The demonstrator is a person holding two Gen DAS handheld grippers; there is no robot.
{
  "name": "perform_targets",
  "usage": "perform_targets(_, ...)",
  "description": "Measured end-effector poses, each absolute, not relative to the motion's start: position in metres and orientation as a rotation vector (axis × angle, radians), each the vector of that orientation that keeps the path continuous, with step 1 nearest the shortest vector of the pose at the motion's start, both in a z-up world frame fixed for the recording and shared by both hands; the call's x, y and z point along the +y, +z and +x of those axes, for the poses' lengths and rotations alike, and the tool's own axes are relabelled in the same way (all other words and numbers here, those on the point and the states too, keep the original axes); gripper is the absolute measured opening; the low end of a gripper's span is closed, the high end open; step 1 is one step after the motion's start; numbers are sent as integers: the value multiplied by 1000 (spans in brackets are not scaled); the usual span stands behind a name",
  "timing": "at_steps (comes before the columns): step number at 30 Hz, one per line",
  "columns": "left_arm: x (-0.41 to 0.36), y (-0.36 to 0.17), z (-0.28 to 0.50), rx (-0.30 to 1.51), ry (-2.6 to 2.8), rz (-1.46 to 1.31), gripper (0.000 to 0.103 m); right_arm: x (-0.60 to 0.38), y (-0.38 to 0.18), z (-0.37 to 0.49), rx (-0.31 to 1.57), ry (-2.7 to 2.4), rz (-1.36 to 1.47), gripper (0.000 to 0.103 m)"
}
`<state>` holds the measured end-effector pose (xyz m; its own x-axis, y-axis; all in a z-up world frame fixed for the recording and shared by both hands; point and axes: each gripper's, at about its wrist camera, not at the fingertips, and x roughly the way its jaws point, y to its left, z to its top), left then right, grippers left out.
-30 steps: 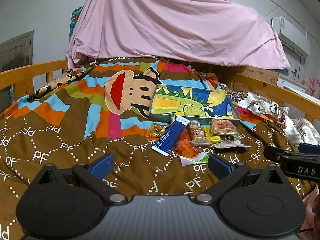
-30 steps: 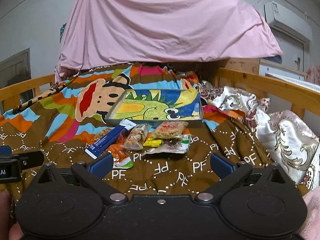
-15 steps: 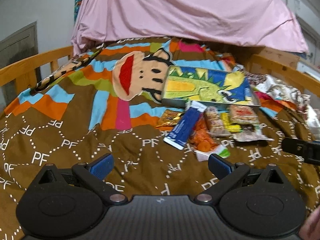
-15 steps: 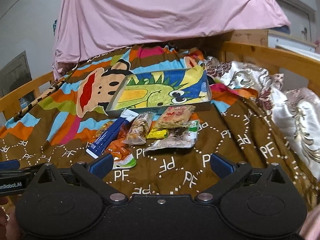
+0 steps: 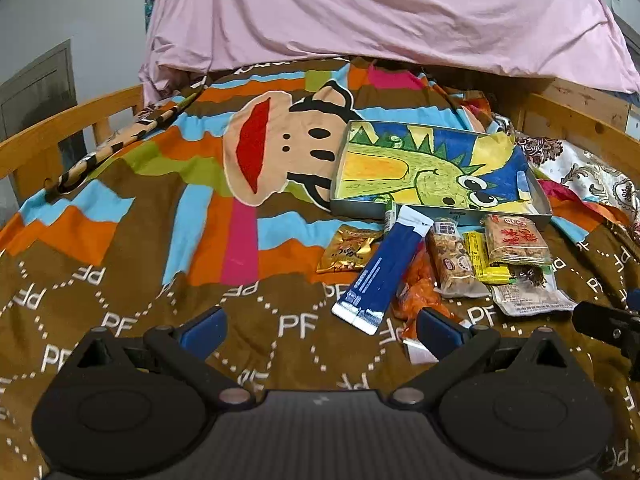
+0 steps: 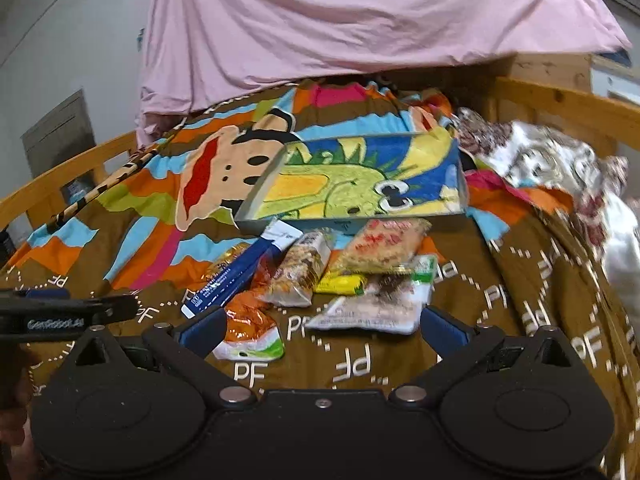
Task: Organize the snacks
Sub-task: 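Move the right tool to the rice-cracker packet while the left tool approaches the nut-bar packet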
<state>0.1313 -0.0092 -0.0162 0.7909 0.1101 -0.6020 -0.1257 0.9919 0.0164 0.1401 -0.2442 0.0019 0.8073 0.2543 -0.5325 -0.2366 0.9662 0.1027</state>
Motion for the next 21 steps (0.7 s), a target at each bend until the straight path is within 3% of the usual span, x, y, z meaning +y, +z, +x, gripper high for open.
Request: perform_targets(21,-26,-37,201,704,-36,28,103,-269,-18,206,630,381,-31,103)
